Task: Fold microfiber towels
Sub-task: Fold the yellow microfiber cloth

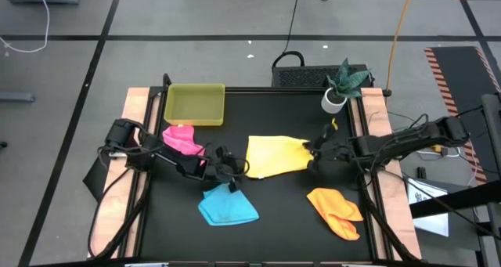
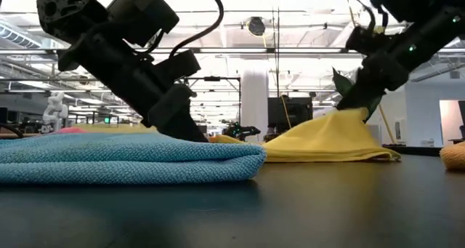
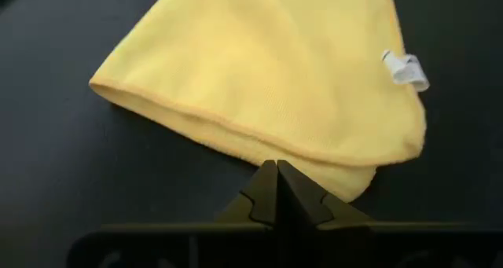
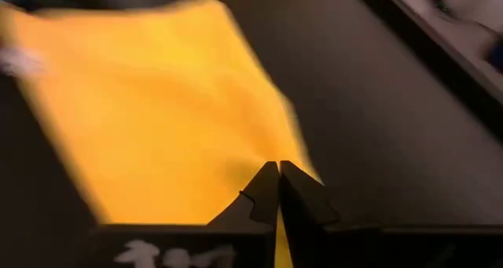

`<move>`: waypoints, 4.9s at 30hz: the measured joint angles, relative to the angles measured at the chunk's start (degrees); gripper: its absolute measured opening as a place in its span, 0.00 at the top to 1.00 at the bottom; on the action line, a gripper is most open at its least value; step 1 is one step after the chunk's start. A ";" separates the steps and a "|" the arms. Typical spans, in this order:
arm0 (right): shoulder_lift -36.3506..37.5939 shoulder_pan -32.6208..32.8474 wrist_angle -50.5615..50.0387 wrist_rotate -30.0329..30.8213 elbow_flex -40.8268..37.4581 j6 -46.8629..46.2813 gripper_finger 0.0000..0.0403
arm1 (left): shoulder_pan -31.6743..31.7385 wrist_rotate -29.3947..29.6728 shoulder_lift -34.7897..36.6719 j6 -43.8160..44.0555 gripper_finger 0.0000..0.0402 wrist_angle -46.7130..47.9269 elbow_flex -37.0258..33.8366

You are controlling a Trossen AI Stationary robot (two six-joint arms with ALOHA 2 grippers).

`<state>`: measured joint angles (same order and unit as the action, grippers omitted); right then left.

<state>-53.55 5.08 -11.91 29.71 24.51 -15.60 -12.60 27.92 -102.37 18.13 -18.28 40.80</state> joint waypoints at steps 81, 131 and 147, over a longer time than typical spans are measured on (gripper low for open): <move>-53.16 2.25 30.51 -20.54 30.10 19.74 1.00 | -1.15 -2.62 -3.36 -26.34 0.54 -20.41 -6.86; -30.02 21.26 -10.31 -5.70 12.78 -3.81 0.63 | -1.75 23.39 -3.39 -27.93 0.99 -28.75 -6.45; -28.70 21.64 -7.02 0.35 8.63 0.22 0.91 | -2.13 21.46 -3.39 -26.82 0.97 -28.64 -6.45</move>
<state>-82.25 26.72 -18.93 30.07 33.14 -15.38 -14.73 49.38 -105.75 -8.69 -46.92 34.35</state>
